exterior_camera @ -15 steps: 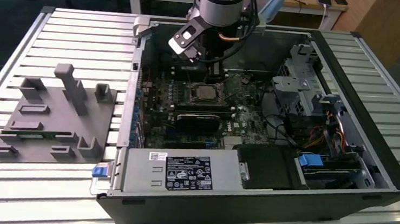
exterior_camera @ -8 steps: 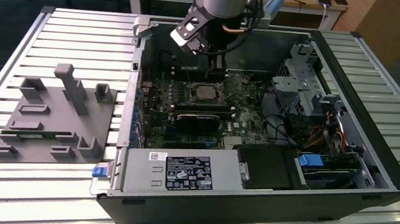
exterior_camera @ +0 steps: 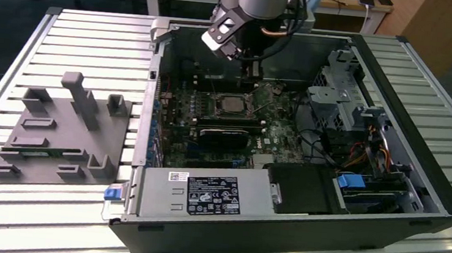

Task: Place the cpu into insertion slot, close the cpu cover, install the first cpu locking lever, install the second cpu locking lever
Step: 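Close the cpu cover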

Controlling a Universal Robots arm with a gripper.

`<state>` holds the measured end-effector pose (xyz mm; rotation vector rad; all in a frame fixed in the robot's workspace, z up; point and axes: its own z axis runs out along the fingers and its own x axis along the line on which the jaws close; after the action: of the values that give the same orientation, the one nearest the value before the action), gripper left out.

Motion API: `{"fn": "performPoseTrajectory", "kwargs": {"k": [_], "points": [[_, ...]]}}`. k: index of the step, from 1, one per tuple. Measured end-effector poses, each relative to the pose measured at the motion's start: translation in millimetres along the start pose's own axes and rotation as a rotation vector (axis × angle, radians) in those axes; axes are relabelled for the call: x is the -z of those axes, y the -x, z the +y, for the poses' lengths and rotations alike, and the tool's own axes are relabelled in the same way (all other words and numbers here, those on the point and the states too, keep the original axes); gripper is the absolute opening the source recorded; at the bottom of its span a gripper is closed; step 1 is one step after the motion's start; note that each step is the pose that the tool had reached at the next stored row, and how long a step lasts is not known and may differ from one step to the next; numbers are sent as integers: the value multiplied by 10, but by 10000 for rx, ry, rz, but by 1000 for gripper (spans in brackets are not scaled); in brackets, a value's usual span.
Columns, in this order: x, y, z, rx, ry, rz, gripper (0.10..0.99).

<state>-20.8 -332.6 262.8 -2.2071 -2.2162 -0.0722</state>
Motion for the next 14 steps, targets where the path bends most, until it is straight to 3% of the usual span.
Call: {"fn": "performPoseTrajectory", "kwargs": {"k": [5, 14], "points": [[-5, 0, 62, 302, -36, 7, 106], [-32, -31, 200, 309, -184, 9, 106]]}}
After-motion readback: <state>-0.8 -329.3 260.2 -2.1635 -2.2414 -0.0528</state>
